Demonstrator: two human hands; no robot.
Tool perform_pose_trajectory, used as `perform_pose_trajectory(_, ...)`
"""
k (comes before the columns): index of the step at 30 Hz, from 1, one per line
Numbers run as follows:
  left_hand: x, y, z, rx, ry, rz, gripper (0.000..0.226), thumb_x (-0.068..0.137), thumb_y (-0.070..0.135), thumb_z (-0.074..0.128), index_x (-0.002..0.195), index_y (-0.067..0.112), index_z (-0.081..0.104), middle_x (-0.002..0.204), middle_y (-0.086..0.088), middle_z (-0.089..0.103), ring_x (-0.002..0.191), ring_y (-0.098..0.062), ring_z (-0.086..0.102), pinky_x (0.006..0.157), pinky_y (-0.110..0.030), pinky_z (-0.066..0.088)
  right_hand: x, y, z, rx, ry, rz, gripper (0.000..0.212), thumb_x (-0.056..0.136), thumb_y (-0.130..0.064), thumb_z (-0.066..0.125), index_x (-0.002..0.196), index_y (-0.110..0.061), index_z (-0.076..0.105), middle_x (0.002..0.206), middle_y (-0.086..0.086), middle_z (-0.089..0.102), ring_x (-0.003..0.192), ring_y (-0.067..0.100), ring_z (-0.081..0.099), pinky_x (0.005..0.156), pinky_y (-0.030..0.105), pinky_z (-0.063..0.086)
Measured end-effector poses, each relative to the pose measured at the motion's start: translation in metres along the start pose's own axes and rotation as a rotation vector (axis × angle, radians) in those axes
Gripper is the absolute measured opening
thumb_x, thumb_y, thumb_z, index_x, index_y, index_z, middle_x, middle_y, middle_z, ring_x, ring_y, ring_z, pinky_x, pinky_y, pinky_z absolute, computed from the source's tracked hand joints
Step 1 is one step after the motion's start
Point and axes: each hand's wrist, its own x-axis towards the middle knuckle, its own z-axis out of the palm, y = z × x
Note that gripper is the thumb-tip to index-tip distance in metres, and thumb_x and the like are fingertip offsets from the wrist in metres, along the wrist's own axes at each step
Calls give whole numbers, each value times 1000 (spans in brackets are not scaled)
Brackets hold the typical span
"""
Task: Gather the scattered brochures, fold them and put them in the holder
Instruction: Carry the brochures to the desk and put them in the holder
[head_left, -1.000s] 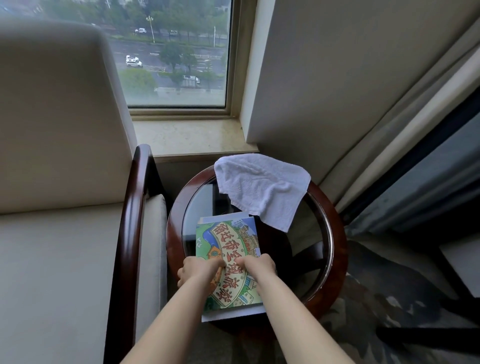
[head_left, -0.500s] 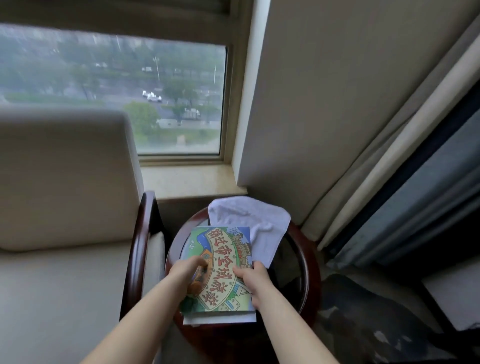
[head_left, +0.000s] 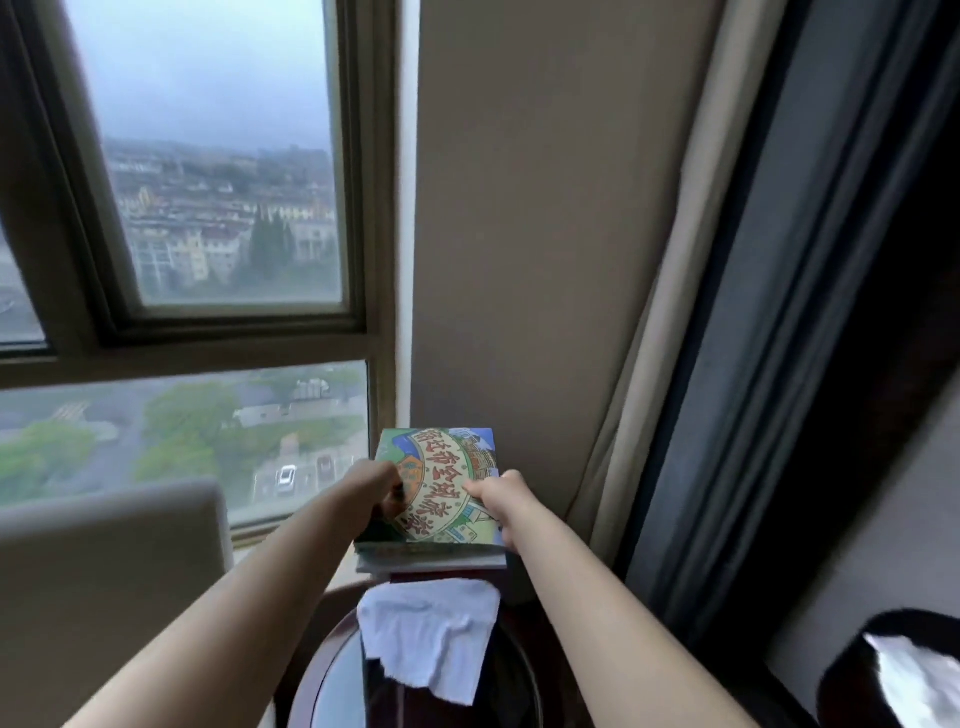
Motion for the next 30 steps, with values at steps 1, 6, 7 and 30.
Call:
perform_pose_trajectory(1, -8, 13, 1, 7, -18, 24, 13, 89, -2, 40, 91, -8, 52, 64, -17, 49, 51, -28, 49, 49, -31, 46, -8, -11, -6, -8, 22, -18, 46, 93, -8, 60, 131, 2, 37, 131, 23, 54, 117, 36, 60, 99, 50, 50)
perform_pose_trajectory(6, -40, 55, 7, 15, -87, 85, 15, 90, -1, 39, 100, -5, 49, 73, -18, 51, 62, -28, 53, 70, -39, 50, -38, -45, -31, 10, 96, -62, 50, 93, -10, 60, 134, 0, 34, 136, 20, 50, 121, 34, 57, 101, 45, 49)
perform_pose_trajectory(7, -45, 60, 9, 18, -97, 91, 13, 90, -2, 39, 97, -6, 49, 69, -17, 50, 59, -27, 52, 65, -38, 50, -42, -48, -36, 13, 108, -68, 49, 93, -9, 60, 134, 0, 34, 136, 20, 50, 121, 34, 57, 101, 44, 49)
perform_pose_trajectory(30, -126, 132, 85, 170, -332, 258, 11, 90, 2, 51, 96, -5, 56, 87, -20, 65, 65, -29, 64, 51, -30, 51, -124, -75, -141, 148, 398, -108, 52, 92, -5, 60, 136, -2, 34, 138, 22, 50, 121, 36, 57, 100, 49, 49)
